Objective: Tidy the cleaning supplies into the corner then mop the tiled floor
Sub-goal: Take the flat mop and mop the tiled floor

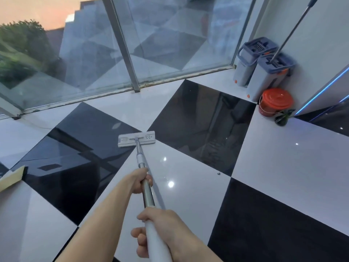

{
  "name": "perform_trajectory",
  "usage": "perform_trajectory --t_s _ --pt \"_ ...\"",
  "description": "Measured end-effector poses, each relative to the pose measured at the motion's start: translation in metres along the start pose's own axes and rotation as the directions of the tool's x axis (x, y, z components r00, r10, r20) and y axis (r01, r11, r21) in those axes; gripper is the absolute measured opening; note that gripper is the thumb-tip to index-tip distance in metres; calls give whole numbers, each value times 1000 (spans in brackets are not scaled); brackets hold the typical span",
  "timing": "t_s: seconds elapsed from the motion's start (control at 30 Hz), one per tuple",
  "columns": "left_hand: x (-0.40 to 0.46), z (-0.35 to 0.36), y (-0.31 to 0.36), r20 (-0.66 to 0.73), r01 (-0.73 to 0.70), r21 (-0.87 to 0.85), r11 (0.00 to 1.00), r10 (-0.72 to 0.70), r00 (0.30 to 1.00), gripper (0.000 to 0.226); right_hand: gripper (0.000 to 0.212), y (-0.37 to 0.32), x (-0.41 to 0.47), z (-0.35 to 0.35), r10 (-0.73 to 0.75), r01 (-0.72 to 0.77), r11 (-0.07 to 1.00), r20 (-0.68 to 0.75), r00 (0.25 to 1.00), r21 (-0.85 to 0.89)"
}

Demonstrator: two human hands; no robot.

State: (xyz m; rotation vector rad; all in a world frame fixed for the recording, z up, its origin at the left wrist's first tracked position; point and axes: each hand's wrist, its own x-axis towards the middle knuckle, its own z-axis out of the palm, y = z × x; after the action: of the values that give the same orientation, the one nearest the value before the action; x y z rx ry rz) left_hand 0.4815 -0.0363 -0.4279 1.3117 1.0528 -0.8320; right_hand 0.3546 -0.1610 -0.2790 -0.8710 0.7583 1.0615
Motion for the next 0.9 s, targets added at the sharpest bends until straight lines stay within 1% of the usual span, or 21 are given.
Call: perform_trajectory --t_s 0.07,0.13,0.27,0.33,0.4,0.43,0.5,0.6,0.63,0.73,0.83,0.9 --pt "3 9 8 -41 -29 78 997 32 999 26 23 -7 -5 -9 -3 4 1000 8 1000 -26" --pt "3 18 9 -71 -55 113 992 63 995 23 28 -9 -8 -18 -7 6 999 -1 1000 -51" --pt "0 33 -8 -58 -32 120 992 39 998 13 15 -3 -21 -37 0 0 1000 -13 1000 -19" --pt "-7 43 -17 -54 -36 105 994 42 998 16 21 1 -30 -49 10 -11 1000 -20 1000 -13" --pt "-17 59 -26 -41 -42 66 997 45 998 18 29 3 -42 -65 6 -6 999 -16 1000 -44" --pt "-23 70 -33 -37 -45 52 998 47 998 19 29 4 -51 -74 0 -1 998 -16 1000 -59" --pt "-40 93 -52 -17 -49 28 998 50 999 22 28 8 -74 -95 7 -8 997 -2 1000 -78" --pt "-75 132 -88 -1 -42 -29 999 42 999 26 36 22 -114 -129 38 -39 991 -13 999 -129" --pt "-88 145 -102 4 -36 -43 998 36 999 27 36 28 -128 -143 57 -58 988 -11 998 -143" --pt "-118 182 -141 4 -24 -66 998 24 1000 29 22 46 -159 -183 114 -109 987 38 993 -119" --pt "-148 222 -183 4 -8 -112 994 9 1000 28 14 65 -175 -223 49 -53 994 -42 998 -100" --pt "-166 244 -208 28 7 -154 988 -3 1000 32 16 77 -177 -243 9 -19 990 -75 997 -139"
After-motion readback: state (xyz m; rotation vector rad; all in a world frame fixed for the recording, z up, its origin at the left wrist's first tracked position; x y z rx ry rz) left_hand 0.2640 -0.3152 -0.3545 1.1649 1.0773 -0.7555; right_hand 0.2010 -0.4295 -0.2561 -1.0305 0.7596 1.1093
